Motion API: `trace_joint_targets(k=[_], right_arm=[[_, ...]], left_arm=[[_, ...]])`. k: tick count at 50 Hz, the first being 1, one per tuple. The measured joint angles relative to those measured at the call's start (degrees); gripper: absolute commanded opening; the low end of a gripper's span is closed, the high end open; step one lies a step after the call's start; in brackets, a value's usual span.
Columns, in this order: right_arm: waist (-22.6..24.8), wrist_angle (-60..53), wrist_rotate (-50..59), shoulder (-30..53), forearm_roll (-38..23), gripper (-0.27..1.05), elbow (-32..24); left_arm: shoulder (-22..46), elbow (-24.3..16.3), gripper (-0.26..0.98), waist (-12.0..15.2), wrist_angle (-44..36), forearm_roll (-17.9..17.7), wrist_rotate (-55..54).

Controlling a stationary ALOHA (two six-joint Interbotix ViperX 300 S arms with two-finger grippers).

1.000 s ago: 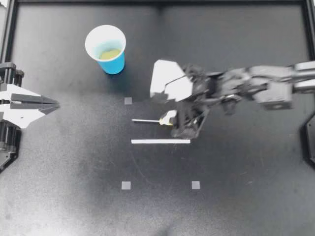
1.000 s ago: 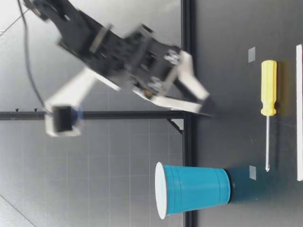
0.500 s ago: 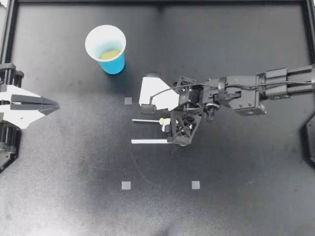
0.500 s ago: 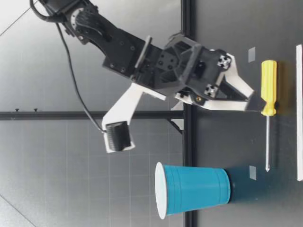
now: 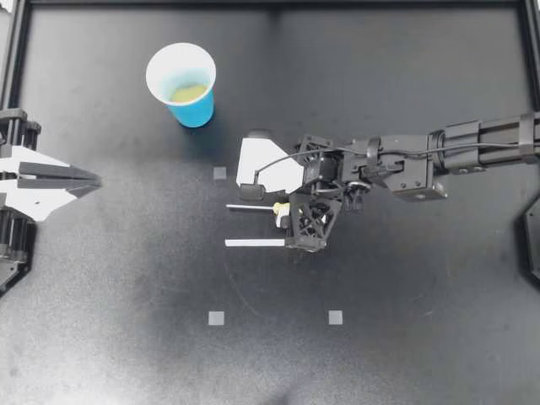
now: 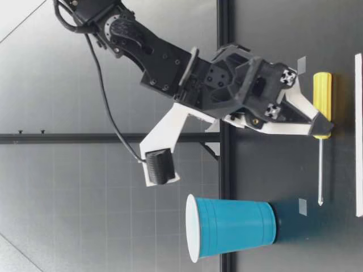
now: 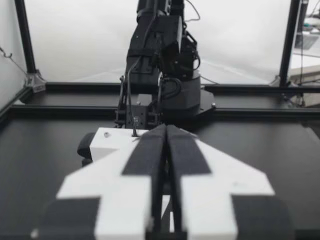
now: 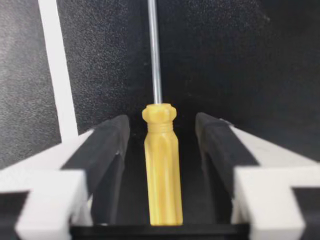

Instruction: Pick up the screwdriver with the right arm, hand it over to the left arm then place it into the cup.

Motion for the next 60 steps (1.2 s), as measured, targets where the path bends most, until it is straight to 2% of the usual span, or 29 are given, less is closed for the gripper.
trace_joint_targets(k=[12,27,33,37,40,46,53,60], right_arm=[[0.0,-0.18,0.09,0.7,-0.35,0.38,0.0],[0.0,0.0,0.0,0.62,-0.35,0.08,0.0],[0.0,-0.26,0.18,0.62,-0.35,0.02,0.18],[0.0,-0.79,0.44,0.0,-0.35,0.02,0.79],[0.09,-1.67,0.79,-1.14,-0.18,0.02,1.85],[0.79,-7.21,1.85,-5.19,0.7,0.02,4.83],[2.37,-19.69,4.83,-10.81,1.49,0.02,10.55],[3.34,-37.79,7.65,-15.56,1.58,0.02,17.4]], left_arm=[[0.0,0.09,0.13,-0.09,0.0,0.0,-0.53],[0.0,0.0,0.13,-0.09,-0.09,0.0,-0.26],[0.35,0.0,0.14,0.0,-0.44,0.0,-0.26],[0.97,0.09,0.19,0.0,-0.97,-0.18,-0.44],[1.85,0.18,0.28,-0.09,-1.41,-0.18,-0.7],[4.31,0.18,0.5,-0.09,-2.46,-0.53,-0.62],[7.29,0.18,0.76,0.0,-4.48,-1.23,-0.7],[11.43,0.18,0.76,-0.09,-10.81,-3.08,-1.14]])
